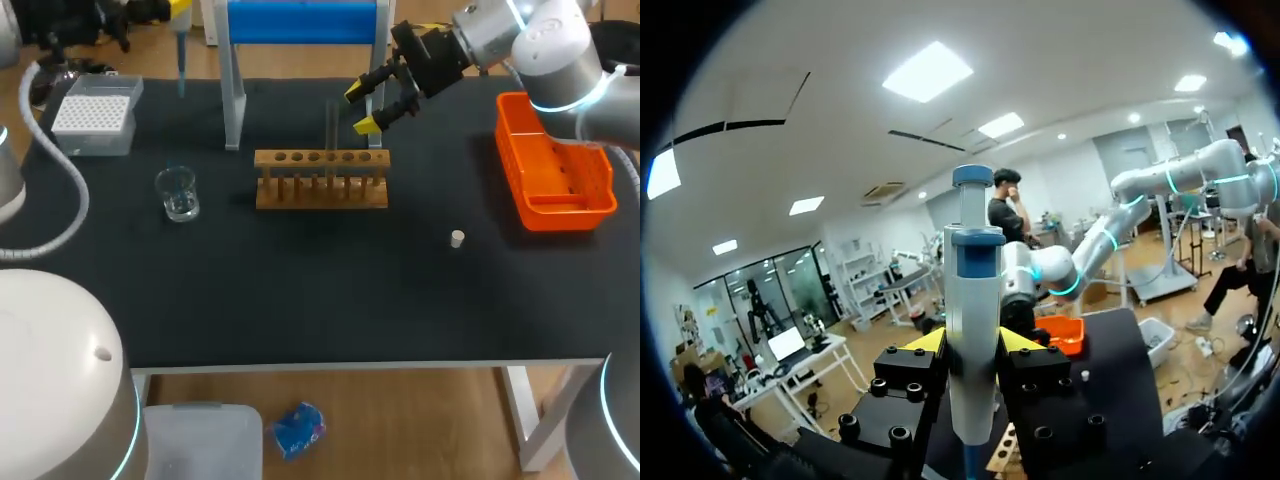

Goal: Invert the test tube, pick up the pipette, mount the tip to pipette, aspirate from beaker and dispense into the tube, eject the tip, return the pipette, and cap with the stopper.

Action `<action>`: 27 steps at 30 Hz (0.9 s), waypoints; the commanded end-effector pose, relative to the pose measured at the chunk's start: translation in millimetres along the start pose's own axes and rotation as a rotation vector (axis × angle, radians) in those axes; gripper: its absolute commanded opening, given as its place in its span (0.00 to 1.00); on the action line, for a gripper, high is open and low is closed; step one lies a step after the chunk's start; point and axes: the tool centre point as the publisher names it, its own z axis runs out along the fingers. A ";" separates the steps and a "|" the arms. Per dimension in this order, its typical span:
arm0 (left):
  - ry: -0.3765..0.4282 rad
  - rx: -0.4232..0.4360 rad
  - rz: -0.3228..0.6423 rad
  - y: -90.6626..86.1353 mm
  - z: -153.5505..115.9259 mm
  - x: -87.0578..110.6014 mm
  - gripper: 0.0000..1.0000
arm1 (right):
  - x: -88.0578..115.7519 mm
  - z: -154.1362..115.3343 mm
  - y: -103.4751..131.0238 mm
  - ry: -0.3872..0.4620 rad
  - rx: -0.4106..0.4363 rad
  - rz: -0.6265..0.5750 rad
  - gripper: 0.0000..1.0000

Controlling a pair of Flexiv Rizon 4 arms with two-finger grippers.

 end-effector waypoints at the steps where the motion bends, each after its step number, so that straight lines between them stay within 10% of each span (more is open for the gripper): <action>1: 0.053 -0.016 0.018 -22.6 26.1 -3.8 0.00 | -1.1 -0.8 0.3 0.005 0.004 0.001 1.00; 17: 0.305 0.088 0.067 -68.1 135.4 41.7 0.00 | -1.1 -0.8 0.3 0.005 0.004 0.001 1.00; 27: 0.428 0.107 0.049 -67.0 184.5 73.4 0.00 | -1.1 -0.8 0.3 0.005 0.004 0.001 1.00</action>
